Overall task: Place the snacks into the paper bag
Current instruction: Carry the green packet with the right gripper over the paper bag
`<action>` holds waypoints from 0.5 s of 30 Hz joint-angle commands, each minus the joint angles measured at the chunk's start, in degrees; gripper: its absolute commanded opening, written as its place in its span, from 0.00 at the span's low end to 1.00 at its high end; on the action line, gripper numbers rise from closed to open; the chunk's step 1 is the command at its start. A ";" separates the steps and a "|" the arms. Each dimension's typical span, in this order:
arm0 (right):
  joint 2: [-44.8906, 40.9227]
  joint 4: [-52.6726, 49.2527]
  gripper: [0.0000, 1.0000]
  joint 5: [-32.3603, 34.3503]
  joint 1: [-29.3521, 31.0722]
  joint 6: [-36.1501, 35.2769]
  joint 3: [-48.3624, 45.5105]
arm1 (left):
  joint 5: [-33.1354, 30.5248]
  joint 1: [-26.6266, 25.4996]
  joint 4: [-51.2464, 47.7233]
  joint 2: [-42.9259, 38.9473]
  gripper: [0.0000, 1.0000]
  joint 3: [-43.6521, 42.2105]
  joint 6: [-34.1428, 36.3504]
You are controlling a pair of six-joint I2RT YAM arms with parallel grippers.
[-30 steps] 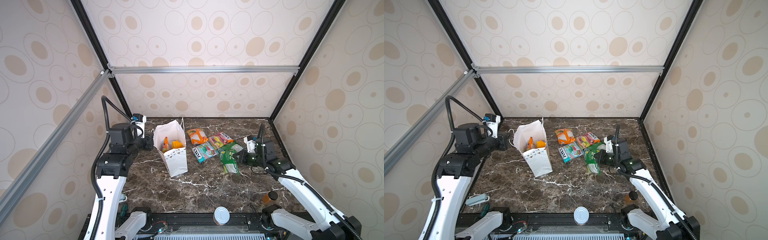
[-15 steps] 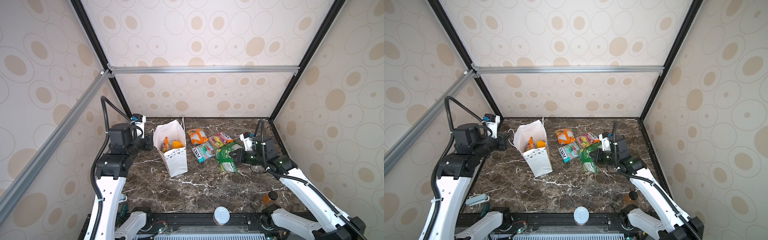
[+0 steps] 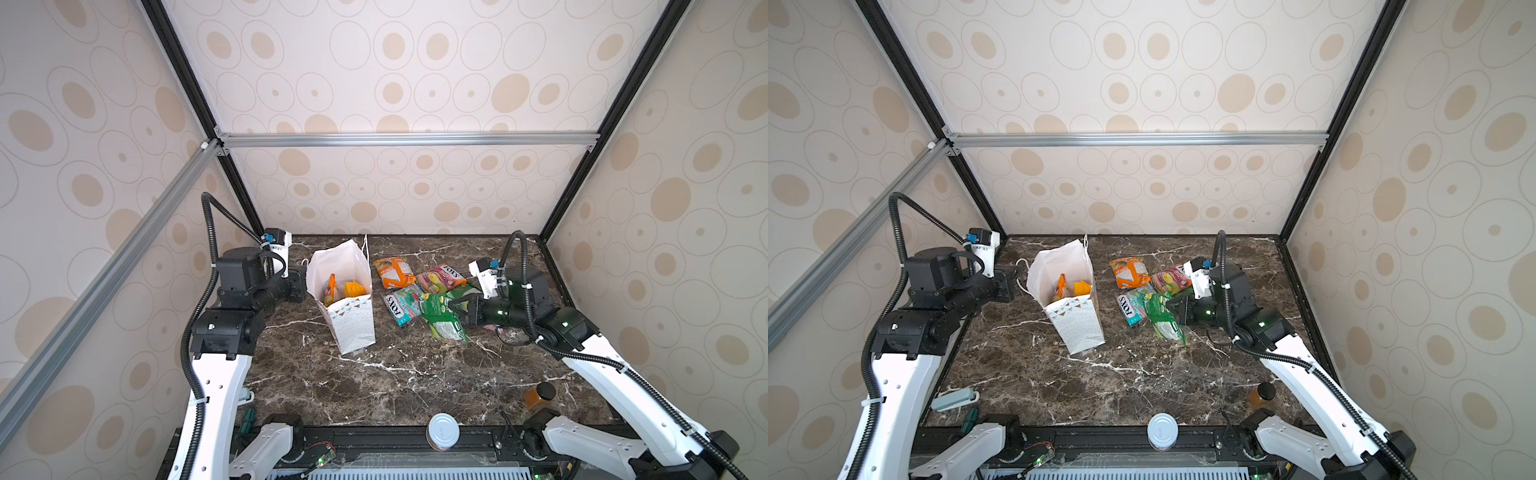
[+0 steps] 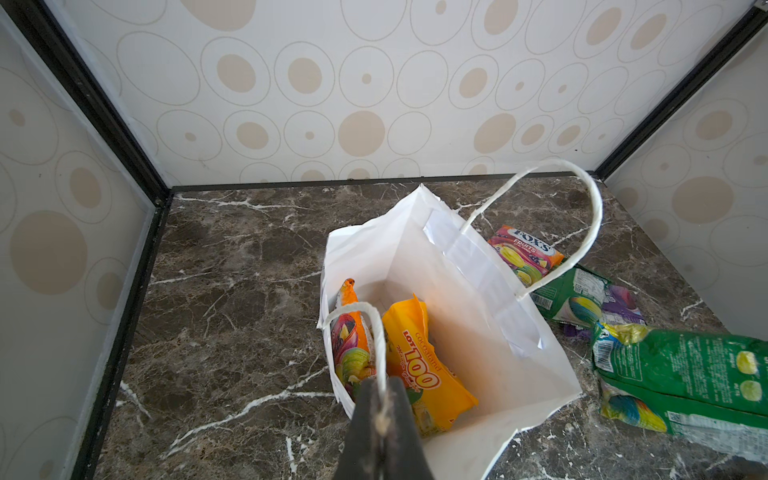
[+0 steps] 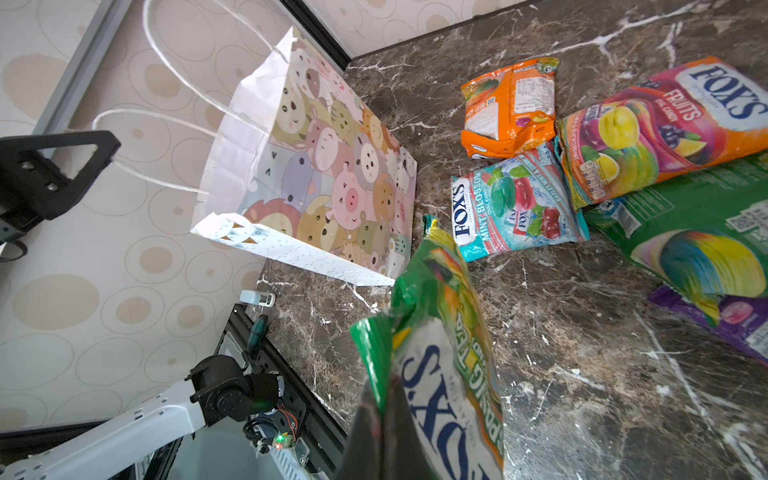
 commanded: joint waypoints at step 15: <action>4.15 -2.06 0.00 4.61 11.63 -8.13 14.88 | 0.29 -0.23 0.26 -1.60 0.00 1.34 1.31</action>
